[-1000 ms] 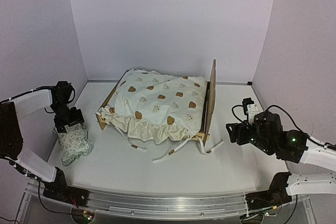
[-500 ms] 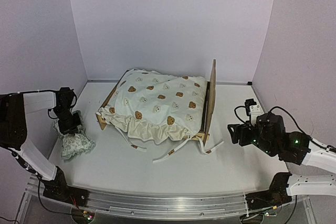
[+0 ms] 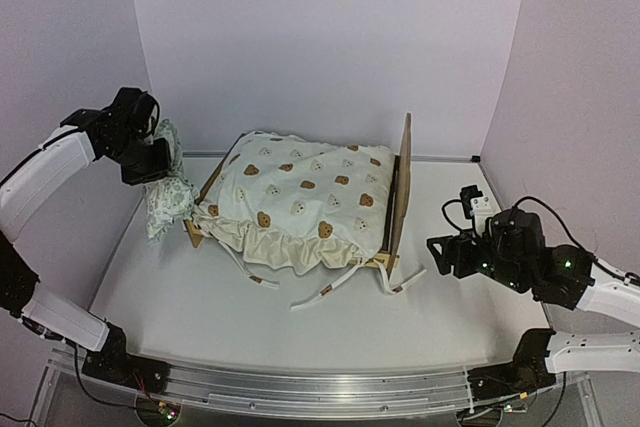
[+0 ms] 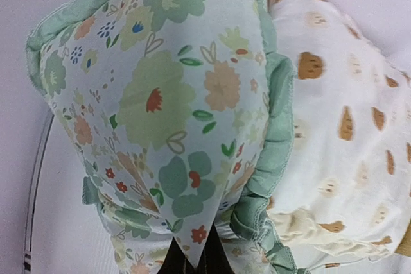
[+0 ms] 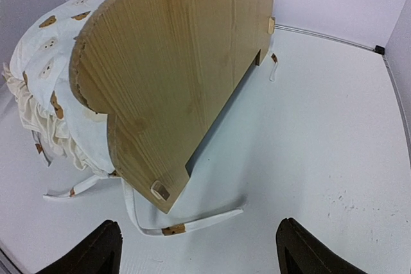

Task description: Set up the pet bed

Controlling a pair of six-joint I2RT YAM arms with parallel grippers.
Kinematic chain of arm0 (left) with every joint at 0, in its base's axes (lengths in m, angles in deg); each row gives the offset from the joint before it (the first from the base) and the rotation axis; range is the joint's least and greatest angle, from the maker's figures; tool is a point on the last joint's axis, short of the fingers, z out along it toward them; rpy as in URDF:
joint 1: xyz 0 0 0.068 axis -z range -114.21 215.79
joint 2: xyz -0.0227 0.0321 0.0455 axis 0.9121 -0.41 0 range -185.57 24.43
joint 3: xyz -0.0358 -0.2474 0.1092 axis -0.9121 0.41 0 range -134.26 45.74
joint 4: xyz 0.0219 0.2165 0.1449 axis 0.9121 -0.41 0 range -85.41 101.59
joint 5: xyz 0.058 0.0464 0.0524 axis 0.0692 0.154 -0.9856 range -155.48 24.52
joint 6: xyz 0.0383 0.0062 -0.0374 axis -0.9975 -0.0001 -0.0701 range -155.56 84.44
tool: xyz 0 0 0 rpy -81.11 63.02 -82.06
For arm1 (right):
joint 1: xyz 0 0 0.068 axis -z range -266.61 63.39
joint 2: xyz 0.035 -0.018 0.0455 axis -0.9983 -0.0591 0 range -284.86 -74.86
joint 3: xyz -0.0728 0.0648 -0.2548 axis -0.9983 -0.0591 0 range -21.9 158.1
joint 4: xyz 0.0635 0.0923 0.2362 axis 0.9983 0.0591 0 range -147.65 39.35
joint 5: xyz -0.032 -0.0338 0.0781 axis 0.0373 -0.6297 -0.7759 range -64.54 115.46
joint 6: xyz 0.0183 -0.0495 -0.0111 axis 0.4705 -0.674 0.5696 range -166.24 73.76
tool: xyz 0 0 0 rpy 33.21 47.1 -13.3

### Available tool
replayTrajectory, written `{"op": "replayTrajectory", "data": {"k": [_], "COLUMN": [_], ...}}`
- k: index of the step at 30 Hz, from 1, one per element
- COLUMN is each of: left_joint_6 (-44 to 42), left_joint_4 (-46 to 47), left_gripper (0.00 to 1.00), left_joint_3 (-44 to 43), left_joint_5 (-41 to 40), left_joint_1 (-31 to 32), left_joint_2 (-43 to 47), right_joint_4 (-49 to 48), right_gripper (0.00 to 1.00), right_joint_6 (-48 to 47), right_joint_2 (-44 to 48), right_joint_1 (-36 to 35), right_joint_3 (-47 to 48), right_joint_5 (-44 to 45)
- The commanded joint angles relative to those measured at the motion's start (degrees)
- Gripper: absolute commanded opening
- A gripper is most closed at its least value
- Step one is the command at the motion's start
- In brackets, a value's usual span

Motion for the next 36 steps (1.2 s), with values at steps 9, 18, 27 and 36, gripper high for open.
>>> {"op": "replayTrajectory", "data": {"k": [9,18,27,36], "left_joint_6": [-6.0,-11.3,-8.8,-3.2], "left_joint_4": [2.3,5.5,10.4,19.3], "left_gripper": [0.00,0.00,0.00,0.00], "left_joint_3": [-28.4,-50.2,-58.3,-57.9], "left_joint_5": [3.6,11.2,18.8,24.8], "left_joint_1": [21.4,29.3,29.6,29.5], "left_joint_2": [-16.8,-35.9,-49.3,-55.4], "right_joint_4": [2.5,5.9,8.3,8.7], "right_gripper": [0.84,0.83,0.83,0.83], "right_joint_6": [2.6,3.9,4.6,4.8], "right_joint_2": [-1.2,0.8,2.3,1.5], "right_joint_1": [0.0,0.0,0.0,0.0], "right_joint_3": [5.5,6.4,6.8,6.7], "right_joint_5": [-3.9,-3.4,-2.6,-2.5]}}
